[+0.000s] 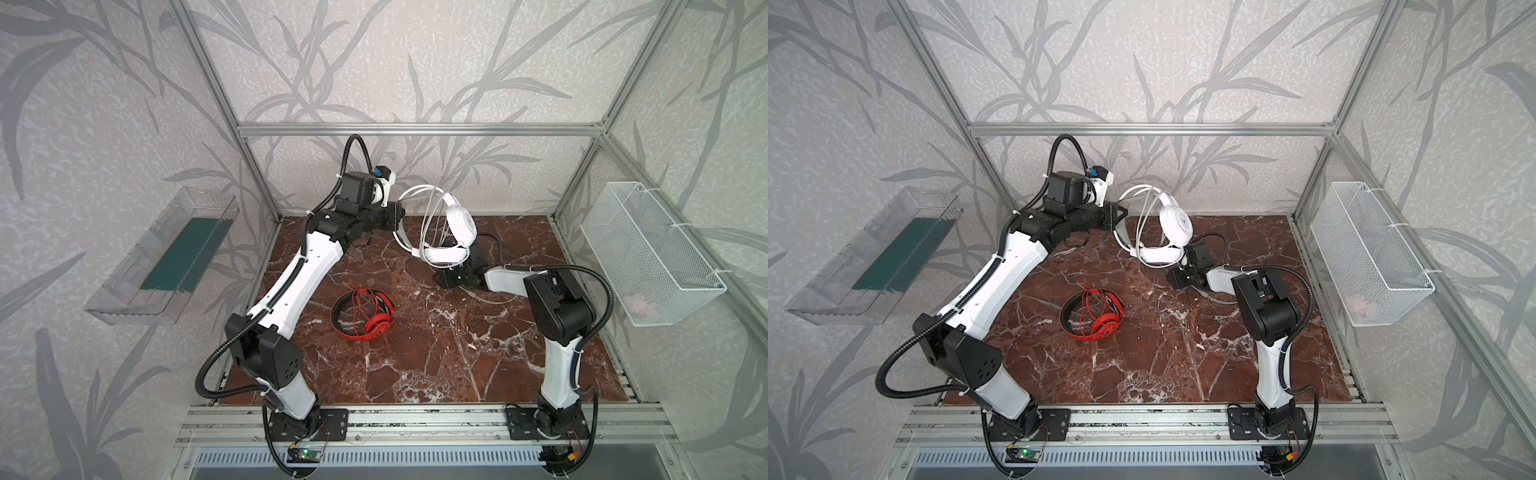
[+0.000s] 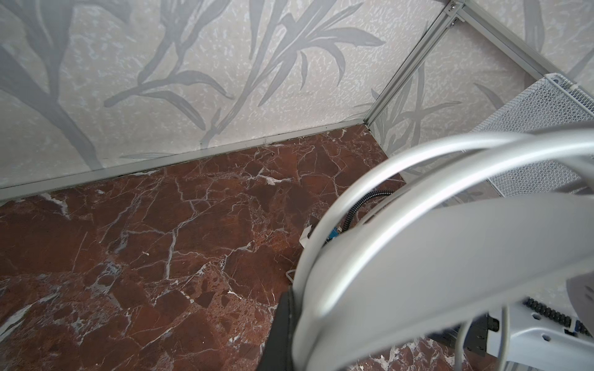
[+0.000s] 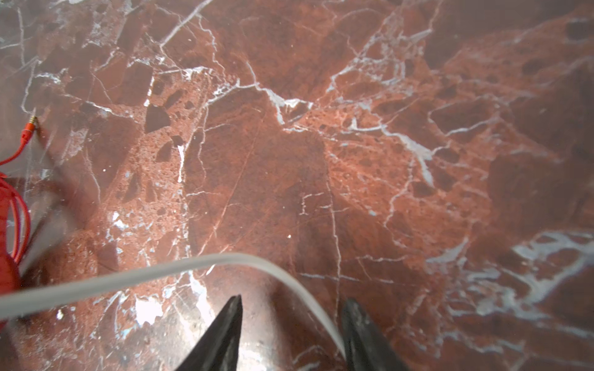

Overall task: Wrap the headphones
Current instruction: 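Reach the right gripper down to the grey cable on the table, then grasp the grey cable with the right gripper and pull it taut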

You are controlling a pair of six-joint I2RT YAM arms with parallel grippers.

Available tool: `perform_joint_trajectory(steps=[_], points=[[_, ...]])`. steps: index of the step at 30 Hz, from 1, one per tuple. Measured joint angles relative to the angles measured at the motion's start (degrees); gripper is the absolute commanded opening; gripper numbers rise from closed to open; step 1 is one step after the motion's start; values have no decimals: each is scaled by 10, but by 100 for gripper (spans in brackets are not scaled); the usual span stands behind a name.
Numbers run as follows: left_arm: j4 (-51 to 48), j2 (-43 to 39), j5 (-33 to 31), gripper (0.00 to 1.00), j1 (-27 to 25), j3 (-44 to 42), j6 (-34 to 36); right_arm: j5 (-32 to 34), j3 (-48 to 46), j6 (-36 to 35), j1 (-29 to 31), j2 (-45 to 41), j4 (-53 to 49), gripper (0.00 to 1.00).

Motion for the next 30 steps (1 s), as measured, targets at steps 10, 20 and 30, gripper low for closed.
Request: perform_joint_trajectory(steps=[10,20,30], points=[[-6,0,-2,0,0,1,0,14,19,2,0,8,-16,54],[-9,0,-2,0,4,8,-2,4,40,6,5,27,-19,35],[-10,0,-7,0,15,8,-15,-43,-37,28,21,8,65,1]])
